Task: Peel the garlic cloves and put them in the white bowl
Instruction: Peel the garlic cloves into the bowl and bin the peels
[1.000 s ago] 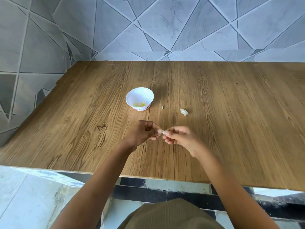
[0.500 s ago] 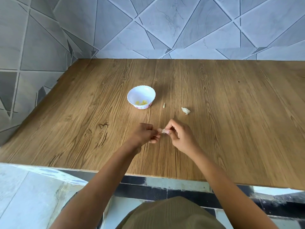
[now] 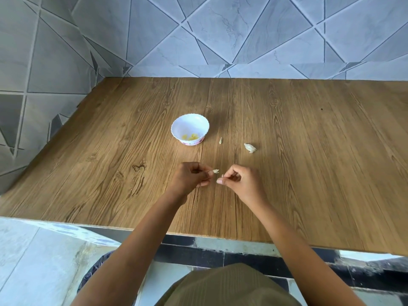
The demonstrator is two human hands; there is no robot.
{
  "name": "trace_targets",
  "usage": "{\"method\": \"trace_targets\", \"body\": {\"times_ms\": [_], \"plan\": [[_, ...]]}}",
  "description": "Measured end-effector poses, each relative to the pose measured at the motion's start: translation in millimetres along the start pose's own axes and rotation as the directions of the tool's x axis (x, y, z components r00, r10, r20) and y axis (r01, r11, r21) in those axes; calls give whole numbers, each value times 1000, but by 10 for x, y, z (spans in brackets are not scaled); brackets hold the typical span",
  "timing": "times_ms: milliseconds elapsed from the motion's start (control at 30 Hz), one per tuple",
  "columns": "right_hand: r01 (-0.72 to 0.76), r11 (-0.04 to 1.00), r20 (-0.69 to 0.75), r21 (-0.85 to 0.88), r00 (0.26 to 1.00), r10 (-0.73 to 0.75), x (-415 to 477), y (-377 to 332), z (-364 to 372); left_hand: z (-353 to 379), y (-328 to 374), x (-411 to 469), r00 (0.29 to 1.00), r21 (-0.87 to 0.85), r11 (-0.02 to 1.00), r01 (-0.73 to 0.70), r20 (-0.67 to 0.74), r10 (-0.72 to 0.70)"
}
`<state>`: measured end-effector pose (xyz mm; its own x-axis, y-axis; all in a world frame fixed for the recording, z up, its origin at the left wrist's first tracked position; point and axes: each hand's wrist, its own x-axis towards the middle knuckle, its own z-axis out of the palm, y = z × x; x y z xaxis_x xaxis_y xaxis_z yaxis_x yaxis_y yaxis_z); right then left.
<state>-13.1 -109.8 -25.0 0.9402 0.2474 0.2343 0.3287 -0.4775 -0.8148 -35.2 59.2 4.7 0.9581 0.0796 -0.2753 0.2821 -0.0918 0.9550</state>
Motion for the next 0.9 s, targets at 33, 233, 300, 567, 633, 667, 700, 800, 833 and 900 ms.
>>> {"method": "trace_targets", "body": {"times_ms": [33,233,300,567,633,667,700,800,833,900], "plan": [[15,999,7,-34,1000,-15,-2,2,11,0,0,-1,1000,3,1000,-3,-4,3],[-119,986,80,113,991,111,12,-30,4,39,27,-28,995,80,993,-83,-51,87],[-249,905,144,345,967,211,19,-90,-3,44,27,-25,987,196,973,-119,-87,138],[-357,711,207,606,934,292,-20,-133,3,87,76,-45,984,176,970,-165,-38,175],[-350,690,194,634,935,296,-57,-127,27,85,60,-56,996,-3,996,-89,7,89],[-356,671,194,650,932,306,-70,-123,34,86,52,-66,999,-105,994,-36,34,39],[-367,651,199,665,927,319,-75,-117,36,87,42,-75,998,-192,981,13,57,-2],[-368,627,187,686,923,337,-70,-122,22,89,8,-83,999,-240,970,25,50,-14],[-355,633,172,688,927,333,-72,-128,24,90,0,-85,999,-194,981,-5,30,11],[-324,652,143,685,938,316,-81,-138,37,99,11,-86,998,-77,995,-67,-3,67]]}}
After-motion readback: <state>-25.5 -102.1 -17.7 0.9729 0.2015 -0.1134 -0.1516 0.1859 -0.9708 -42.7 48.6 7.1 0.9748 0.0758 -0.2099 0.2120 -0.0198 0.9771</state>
